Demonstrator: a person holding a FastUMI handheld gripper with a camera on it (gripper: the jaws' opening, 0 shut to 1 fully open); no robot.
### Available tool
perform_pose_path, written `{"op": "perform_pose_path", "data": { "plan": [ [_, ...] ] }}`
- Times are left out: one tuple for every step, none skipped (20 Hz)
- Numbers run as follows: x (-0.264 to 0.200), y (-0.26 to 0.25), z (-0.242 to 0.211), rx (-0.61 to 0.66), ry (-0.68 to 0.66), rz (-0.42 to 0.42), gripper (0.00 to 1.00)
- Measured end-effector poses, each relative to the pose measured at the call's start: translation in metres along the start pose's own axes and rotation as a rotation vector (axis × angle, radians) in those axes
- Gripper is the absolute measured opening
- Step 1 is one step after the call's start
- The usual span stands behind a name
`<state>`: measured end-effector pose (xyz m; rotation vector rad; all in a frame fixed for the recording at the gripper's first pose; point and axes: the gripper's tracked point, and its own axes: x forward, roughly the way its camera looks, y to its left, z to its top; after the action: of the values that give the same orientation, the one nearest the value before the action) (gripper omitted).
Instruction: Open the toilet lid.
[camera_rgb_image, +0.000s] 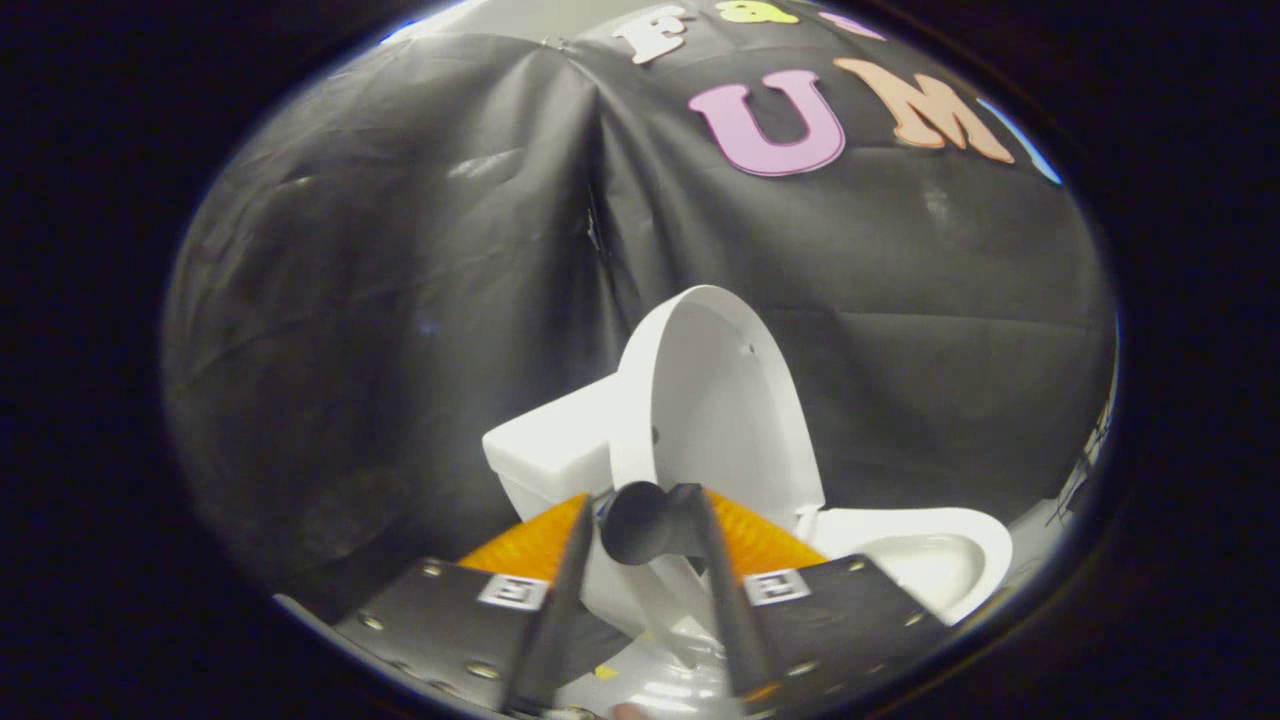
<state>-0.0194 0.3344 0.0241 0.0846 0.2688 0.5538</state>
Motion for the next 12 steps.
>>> {"op": "perform_pose_path", "data": {
  "plan": [
    [-0.012,-0.013,0.012,-0.006,-0.029,-0.037,0.83],
    [-0.016,-0.02,0.017,-0.006,-0.041,-0.045,1.0],
    [-0.018,-0.023,0.018,-0.012,-0.042,-0.048,1.0],
    [-0.024,-0.026,0.019,-0.037,-0.041,-0.059,1.0],
    [-0.033,-0.031,0.022,-0.068,-0.049,-0.074,1.0],
    [-0.041,-0.035,0.027,-0.095,-0.06,-0.078,1.0],
    [-0.047,-0.046,0.032,-0.125,-0.075,-0.116,1.0],
    [-0.059,-0.065,0.04,-0.152,-0.098,-0.179,1.0],
    [-0.075,-0.082,0.05,-0.148,-0.128,-0.219,0.98],
    [-0.086,-0.094,0.057,-0.121,-0.146,-0.226,0.99],
    [-0.096,-0.107,0.066,-0.085,-0.173,-0.244,0.99],
    [-0.11,-0.123,0.075,-0.058,-0.197,-0.269,0.99]
  ]
}}
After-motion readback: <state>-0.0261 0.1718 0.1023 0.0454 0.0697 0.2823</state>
